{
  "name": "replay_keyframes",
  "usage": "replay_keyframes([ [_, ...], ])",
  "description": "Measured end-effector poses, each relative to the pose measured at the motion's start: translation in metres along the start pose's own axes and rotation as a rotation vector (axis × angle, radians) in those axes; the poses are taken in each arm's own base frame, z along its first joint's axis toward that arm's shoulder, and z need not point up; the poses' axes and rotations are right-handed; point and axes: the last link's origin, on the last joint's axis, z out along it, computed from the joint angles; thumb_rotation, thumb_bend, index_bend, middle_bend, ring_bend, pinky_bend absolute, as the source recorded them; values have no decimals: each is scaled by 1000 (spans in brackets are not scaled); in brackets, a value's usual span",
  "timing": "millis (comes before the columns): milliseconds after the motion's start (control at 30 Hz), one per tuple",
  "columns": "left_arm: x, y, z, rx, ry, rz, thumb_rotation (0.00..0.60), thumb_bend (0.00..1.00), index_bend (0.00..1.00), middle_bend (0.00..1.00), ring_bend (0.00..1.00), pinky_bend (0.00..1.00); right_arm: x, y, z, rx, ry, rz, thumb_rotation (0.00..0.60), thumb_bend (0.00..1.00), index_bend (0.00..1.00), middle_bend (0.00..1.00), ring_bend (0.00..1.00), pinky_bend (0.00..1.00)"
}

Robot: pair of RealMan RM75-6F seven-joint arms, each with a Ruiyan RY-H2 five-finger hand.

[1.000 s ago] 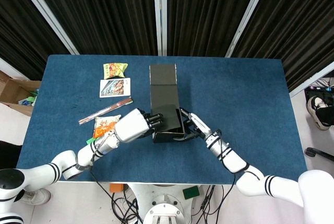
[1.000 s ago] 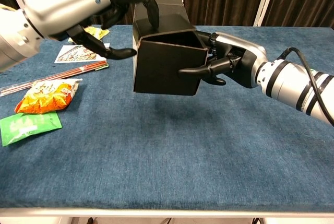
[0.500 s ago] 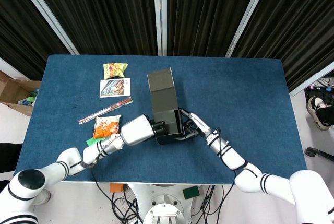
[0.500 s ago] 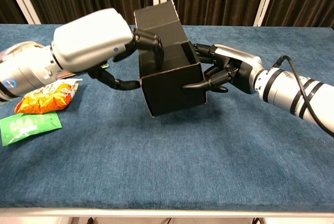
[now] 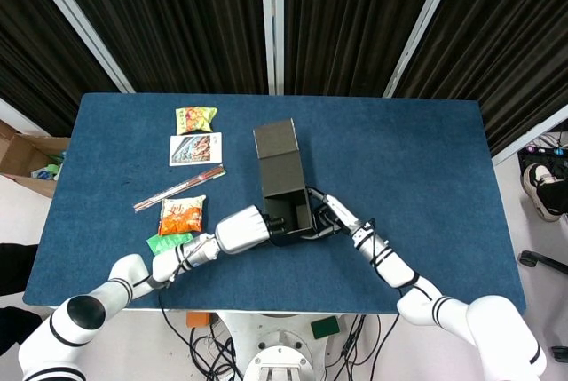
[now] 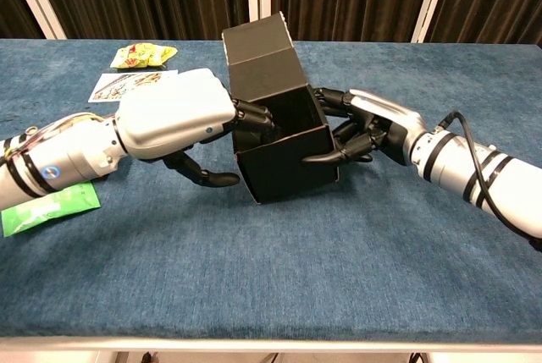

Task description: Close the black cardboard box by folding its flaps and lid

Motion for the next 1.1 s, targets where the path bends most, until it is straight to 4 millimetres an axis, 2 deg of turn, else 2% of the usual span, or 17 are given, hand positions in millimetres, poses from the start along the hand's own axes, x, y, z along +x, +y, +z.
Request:
replay_keyframes([
  [167,-2,0,5,-12,-21,3,600,208,427,416,765,979,1,9,-5,-5,-16,-74,600,322,417,408,818,1000],
  [367,-4,-1,8,-37,-75,25,600,203,423,412,765,979,2,16,-9,-8,-24,-121,600,324,307,395,818,1000],
  [667,-4,-2,13,-54,-134,89,600,203,428,419,764,977,-2,17,-12,-5,-37,-128,600,325,246,378,818,1000],
  [867,0,-4,15,-67,-132,179,600,225,563,559,767,980,-4,16,-12,-1,-25,-100,600,324,226,369,818,1000],
  [967,2,-4,14,-76,-122,197,600,226,597,604,768,981,-6,14,-11,2,-20,-82,600,325,225,367,818,1000],
  [1100,4,-5,13,-79,-106,212,600,221,602,615,768,979,-8,10,-9,14,-11,-59,600,324,225,368,818,1000],
])
